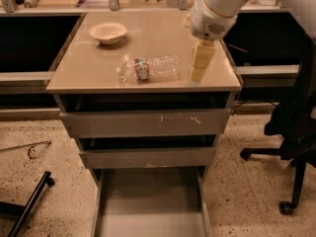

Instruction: Place water bottle into bottom drawer

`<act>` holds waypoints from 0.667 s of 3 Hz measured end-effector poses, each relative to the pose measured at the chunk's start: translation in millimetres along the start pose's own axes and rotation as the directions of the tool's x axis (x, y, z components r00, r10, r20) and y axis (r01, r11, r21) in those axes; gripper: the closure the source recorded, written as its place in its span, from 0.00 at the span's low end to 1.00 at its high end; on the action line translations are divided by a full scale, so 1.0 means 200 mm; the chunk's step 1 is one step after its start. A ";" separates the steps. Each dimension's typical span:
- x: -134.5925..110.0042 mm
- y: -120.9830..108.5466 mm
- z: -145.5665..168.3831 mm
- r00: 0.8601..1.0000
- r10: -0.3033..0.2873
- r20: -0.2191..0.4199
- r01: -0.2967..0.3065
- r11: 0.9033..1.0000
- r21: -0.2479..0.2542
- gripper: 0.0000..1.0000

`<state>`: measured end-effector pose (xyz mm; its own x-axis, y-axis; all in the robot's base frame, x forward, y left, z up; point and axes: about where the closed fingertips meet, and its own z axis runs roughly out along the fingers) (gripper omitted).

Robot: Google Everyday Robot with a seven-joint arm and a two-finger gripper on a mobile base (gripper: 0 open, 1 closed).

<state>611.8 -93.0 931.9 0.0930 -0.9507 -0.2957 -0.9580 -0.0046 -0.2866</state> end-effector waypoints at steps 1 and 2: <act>-0.16 -0.14 0.15 0.996 -0.083 0.040 0.084 0.996 -0.010 0.00; -0.22 -0.24 0.31 0.987 -0.115 0.113 0.118 0.993 -0.024 0.00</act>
Offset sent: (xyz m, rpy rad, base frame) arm 0.0831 0.0809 -0.0452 0.1363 0.0030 0.2066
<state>670.2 -31.4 901.2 0.2321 -0.9029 -0.3617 -0.9467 -0.1243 -0.2972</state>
